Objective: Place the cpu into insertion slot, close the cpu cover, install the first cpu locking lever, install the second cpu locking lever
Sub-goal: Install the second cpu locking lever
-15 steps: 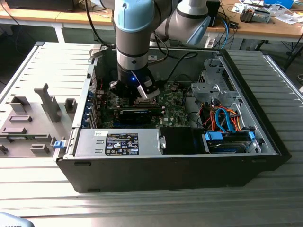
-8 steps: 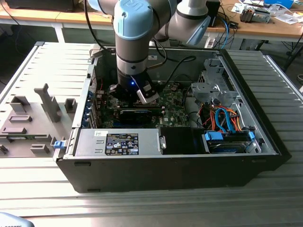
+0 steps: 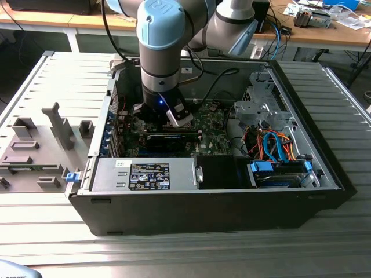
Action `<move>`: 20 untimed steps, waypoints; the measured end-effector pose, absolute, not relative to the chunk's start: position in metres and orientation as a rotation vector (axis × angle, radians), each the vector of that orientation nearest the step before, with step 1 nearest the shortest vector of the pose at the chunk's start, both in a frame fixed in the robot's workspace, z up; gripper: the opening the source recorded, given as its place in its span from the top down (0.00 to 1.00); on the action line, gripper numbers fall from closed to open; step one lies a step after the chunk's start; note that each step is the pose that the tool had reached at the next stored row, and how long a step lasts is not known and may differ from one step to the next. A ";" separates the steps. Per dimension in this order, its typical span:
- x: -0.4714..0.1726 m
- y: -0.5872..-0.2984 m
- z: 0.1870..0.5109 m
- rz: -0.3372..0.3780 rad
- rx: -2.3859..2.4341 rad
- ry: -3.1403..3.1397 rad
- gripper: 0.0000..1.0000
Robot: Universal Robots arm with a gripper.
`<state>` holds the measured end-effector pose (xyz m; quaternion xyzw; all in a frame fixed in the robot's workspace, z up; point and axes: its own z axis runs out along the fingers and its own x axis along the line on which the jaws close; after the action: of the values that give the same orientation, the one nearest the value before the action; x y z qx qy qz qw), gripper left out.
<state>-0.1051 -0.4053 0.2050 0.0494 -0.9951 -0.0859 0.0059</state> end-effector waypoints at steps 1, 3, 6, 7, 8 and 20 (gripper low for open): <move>-0.105 -0.405 0.207 -0.269 0.154 -3.114 0.89; -0.105 -0.405 0.210 -0.269 0.155 -3.114 0.89; -0.105 -0.405 0.209 -0.269 0.155 -3.114 0.89; -0.105 -0.405 0.207 -0.270 0.154 -3.113 0.89; -0.105 -0.406 0.206 -0.271 0.154 -3.112 0.89; -0.104 -0.407 0.208 -0.288 0.154 -3.111 0.89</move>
<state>-0.1043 -0.4066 0.2082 0.0494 -0.9945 -0.0921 0.0067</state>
